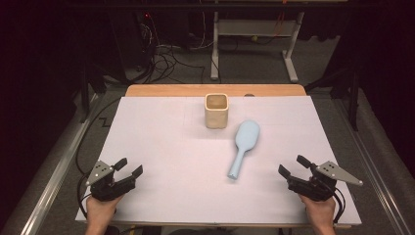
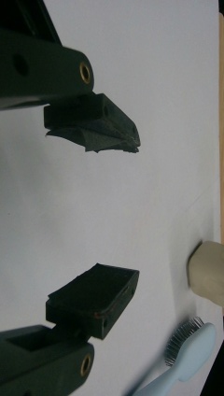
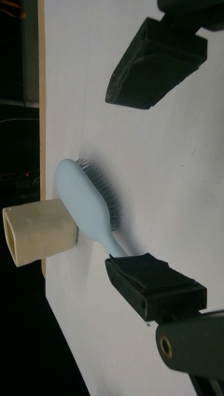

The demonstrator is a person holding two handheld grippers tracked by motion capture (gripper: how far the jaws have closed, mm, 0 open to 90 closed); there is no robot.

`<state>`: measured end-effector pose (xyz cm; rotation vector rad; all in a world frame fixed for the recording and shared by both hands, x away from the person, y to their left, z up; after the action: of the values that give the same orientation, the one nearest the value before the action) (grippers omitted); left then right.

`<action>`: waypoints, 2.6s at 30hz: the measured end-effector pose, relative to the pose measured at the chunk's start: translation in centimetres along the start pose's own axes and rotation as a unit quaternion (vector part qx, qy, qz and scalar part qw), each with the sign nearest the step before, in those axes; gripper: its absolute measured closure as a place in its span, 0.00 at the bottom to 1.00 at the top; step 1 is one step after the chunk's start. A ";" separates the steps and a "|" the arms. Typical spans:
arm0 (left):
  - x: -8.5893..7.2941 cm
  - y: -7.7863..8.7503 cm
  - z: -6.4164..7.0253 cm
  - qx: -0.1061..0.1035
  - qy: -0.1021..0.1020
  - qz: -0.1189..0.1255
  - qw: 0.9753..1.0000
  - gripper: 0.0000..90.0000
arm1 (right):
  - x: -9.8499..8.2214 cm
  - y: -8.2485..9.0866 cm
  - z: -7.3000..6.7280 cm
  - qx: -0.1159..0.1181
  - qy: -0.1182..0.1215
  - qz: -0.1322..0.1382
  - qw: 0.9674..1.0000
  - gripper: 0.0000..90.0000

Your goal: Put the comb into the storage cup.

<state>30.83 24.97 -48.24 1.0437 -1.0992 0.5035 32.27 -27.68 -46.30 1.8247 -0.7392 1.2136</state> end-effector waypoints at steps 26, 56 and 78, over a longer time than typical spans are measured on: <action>0.1 0.2 0.1 0.006 -0.002 0.005 1.000 0.36 | 0.8 -3.1 -1.9 0.020 0.009 -0.025 0.999 0.24; 0.1 0.3 0.1 0.005 -0.001 0.010 1.000 0.36 | 2.3 -7.4 -4.2 0.050 0.021 -0.053 0.997 0.37; 0.0 0.1 0.1 0.004 0.002 0.001 1.000 0.36 | 3.0 -10.5 -6.5 0.078 0.022 -0.133 0.988 0.61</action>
<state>30.69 24.96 -48.18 1.0483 -1.0952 0.5117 38.95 -16.91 -45.26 1.9450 -0.3700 1.1564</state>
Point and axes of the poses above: each handheld gripper's, and its own axes: y roughly backward along the jaws, x roughly out of its top, z roughly to its right, the point moved 5 cm from there along -y, roughly forward along the jaws, and after that the axes turned 4 degrees about -y, right-handed, at the moved point
